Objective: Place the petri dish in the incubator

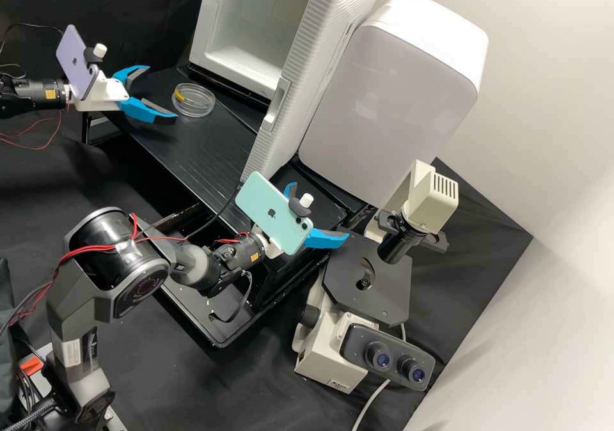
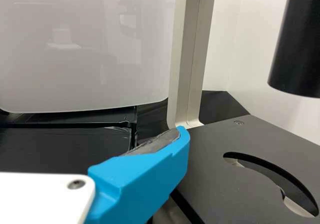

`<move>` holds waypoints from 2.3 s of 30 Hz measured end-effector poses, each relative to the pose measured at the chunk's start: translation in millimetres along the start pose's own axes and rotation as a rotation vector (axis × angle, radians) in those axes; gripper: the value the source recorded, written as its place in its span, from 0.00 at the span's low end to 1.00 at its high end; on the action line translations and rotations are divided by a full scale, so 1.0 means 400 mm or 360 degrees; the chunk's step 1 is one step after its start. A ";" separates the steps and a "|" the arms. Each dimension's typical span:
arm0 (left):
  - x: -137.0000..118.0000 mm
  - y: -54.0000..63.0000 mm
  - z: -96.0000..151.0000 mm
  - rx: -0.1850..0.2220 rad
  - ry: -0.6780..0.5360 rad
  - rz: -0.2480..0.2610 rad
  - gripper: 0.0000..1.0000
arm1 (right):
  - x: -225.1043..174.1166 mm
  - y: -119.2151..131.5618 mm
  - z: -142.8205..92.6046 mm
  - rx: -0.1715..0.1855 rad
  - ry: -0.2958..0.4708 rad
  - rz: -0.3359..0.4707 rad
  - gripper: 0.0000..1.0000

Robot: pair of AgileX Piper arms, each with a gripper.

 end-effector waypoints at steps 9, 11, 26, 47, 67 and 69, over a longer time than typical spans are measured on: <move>0.036 -0.036 -0.003 -0.0229 -0.0115 -0.0173 1.00 | 0.000 0.000 0.000 0.0000 0.0000 0.0000 1.00; 0.039 -0.039 0.002 -0.0240 -0.0180 -0.0206 1.00 | 0.000 0.000 0.000 0.0000 0.0000 0.0000 1.00; 0.051 -0.025 -0.005 -0.0330 -0.0239 -0.0193 1.00 | 0.000 0.000 0.000 0.0000 0.0000 0.0000 1.00; 0.107 0.043 -0.061 -0.0182 -0.0027 -0.0033 1.00 | 0.000 0.000 0.000 0.0000 0.0000 0.0000 1.00; 0.138 -0.003 -0.010 -0.0092 -0.0138 -0.0210 1.00 | 0.000 0.000 0.000 0.0000 0.0000 0.0000 1.00; 0.143 -0.005 -0.011 -0.0093 -0.0137 -0.0214 1.00 | 0.000 0.000 0.000 0.0000 0.0000 0.0000 1.00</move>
